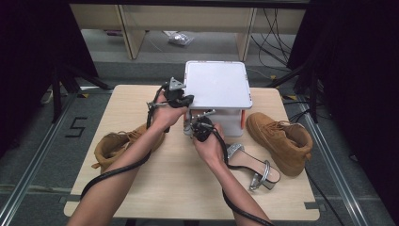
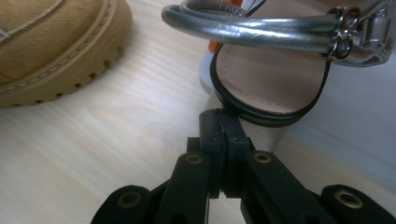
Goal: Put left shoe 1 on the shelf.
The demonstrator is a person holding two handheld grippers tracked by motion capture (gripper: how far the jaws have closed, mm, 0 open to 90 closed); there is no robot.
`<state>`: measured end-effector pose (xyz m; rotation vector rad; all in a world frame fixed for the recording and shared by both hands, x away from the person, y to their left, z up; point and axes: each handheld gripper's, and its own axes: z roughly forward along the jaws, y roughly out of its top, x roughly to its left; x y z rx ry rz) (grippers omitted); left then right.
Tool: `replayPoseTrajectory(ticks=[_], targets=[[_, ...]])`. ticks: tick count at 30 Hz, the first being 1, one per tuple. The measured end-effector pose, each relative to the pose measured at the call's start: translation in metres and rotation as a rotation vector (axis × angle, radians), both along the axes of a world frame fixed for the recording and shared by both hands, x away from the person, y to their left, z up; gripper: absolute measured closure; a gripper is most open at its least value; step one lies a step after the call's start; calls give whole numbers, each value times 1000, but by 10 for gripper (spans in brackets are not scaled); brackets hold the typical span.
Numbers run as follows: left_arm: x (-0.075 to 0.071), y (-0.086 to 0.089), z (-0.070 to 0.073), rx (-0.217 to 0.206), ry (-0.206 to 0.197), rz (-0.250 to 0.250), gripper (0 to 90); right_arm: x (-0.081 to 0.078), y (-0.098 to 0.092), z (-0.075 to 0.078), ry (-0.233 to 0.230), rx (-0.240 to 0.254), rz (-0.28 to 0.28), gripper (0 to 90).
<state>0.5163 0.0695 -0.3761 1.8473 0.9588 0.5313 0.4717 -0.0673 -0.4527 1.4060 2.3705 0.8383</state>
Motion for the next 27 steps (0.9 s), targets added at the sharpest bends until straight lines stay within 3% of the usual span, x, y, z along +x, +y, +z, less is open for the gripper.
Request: replayPoseTrajectory(ticks=[3,4,7,14,16,20,22,27], targets=[[0,-1,0,-15,-1,7,899,4,1,-1,-16,-15,5,900],[0,-1,0,-16,0,7,898,5,4,-1,2,-3,-20,900],[0,0,0,0,0,0,899,10,3,-4,-37,-28,3,900],[0,0,0,1,3,-2,898,16,6,-10,-64,-38,-10,900],[0,-1,0,-15,1,3,898,17,8,-11,-50,-30,-36,900],[-1,0,1,4,6,1,898,20,7,-14,-58,-40,-33,900],[0,-1,0,-14,0,4,898,22,7,-15,-72,-54,-20,900],[0,-1,0,-10,1,1,898,23,7,-17,-81,-57,-28,894]])
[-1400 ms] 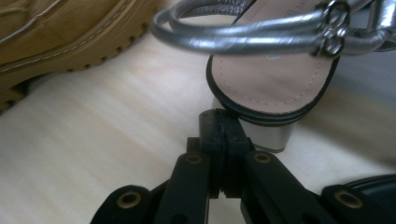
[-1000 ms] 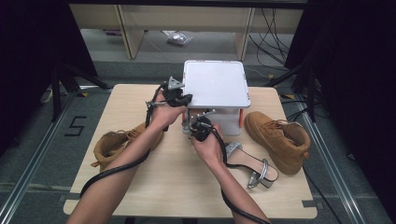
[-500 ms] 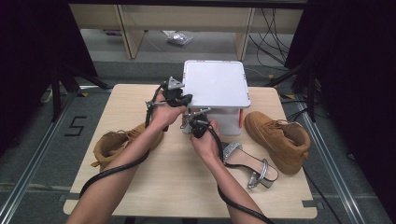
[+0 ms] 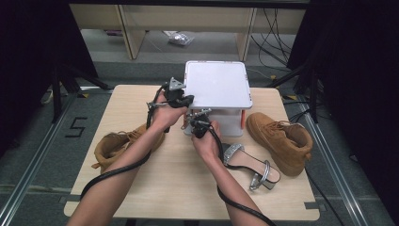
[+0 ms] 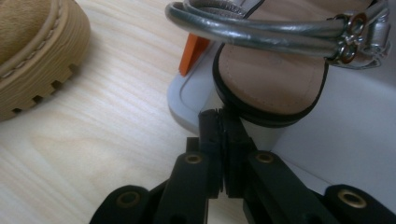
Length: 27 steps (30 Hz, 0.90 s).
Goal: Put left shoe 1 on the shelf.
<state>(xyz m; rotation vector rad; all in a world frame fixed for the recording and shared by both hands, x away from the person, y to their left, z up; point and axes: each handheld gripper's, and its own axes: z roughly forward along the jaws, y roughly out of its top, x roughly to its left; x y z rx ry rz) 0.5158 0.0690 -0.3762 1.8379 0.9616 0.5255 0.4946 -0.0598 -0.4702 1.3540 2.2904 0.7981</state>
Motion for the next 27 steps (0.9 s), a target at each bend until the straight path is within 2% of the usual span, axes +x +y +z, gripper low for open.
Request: replayPoseTrajectory(ticks=[4,5,14,17,18,22,23,27], targets=[[0,0,0,-8,-1,2,898,3,-1,-4,-17,-20,-1,886],[0,0,0,-7,-1,1,898,3,-2,-4,-15,-10,-10,884],[-1,0,0,2,0,5,898,4,-2,-7,-54,-20,-22,869],[-1,0,0,2,-3,6,898,4,-2,-10,-42,-8,-21,852],[-1,0,0,0,-1,5,898,3,-4,-11,-81,-31,-7,823],[-1,0,0,-1,-3,7,898,-5,-5,-5,-57,8,-31,795],[-1,0,0,-2,-4,5,898,-8,-7,-1,-71,12,-11,774],[-1,0,0,-7,-1,7,898,-23,-16,9,-53,56,9,677]])
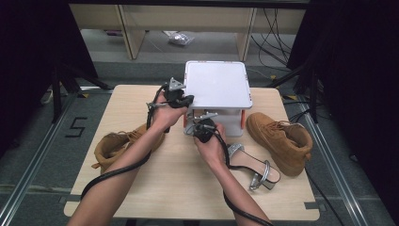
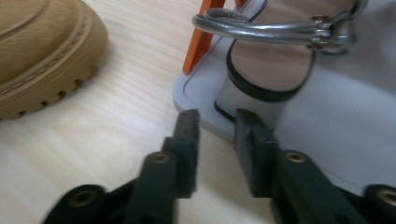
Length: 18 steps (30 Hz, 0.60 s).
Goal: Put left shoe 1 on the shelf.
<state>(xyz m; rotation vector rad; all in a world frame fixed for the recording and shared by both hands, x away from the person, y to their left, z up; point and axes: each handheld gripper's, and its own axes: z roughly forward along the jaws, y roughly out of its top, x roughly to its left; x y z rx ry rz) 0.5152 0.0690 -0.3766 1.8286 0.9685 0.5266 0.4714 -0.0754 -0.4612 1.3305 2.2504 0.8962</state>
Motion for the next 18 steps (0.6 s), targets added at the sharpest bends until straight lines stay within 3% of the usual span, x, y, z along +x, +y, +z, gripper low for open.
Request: replayPoseTrajectory(ticks=[7,9,10,18], targets=[[0,-1,0,0,0,4,898,-24,-32,17,46,17,20,532],[-1,0,0,3,-3,4,898,-28,-41,19,65,44,28,508],[-1,0,0,3,-3,7,898,-31,-46,23,64,25,18,486],[0,0,1,27,3,-4,898,-46,-78,31,107,59,8,449]])
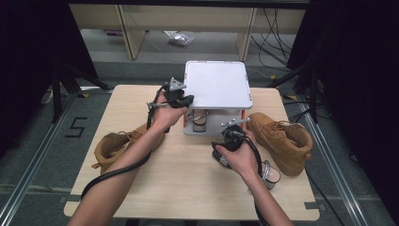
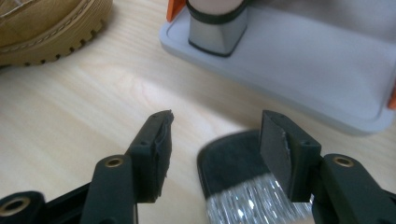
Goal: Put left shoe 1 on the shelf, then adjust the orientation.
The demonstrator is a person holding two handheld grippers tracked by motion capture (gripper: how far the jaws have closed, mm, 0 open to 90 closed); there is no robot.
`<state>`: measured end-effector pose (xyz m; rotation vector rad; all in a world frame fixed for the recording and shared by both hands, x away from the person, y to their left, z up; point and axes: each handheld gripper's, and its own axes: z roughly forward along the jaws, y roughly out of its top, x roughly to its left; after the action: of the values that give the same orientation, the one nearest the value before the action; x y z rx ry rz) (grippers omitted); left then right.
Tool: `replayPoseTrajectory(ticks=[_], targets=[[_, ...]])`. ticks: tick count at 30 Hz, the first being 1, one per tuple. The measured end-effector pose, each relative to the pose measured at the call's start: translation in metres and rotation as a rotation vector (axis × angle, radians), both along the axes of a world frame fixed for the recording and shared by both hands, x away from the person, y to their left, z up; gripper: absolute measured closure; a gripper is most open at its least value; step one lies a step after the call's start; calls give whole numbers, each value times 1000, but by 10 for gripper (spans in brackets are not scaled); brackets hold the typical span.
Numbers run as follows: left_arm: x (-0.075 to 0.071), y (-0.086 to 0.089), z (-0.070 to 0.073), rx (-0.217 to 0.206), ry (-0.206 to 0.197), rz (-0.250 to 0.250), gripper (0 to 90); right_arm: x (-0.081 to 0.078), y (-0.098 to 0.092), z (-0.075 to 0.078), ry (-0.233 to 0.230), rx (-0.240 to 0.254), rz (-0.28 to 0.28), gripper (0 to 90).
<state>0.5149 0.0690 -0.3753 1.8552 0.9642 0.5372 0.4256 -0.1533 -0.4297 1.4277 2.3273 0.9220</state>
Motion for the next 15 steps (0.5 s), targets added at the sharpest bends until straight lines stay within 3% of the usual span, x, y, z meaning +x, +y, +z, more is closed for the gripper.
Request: replayPoseTrajectory(ticks=[1,8,10,14,15], targets=[[0,0,0,1,1,-1,898,-2,-2,1,6,8,-1,445],[0,0,-1,-28,-3,5,898,-4,-30,2,90,-61,41,405],[0,1,0,2,0,-1,898,-5,-36,2,116,-94,59,388],[-1,0,0,-6,-6,4,898,-8,-47,4,139,-117,83,365],[-1,0,1,11,1,-1,898,-9,-50,4,143,-131,94,359]])
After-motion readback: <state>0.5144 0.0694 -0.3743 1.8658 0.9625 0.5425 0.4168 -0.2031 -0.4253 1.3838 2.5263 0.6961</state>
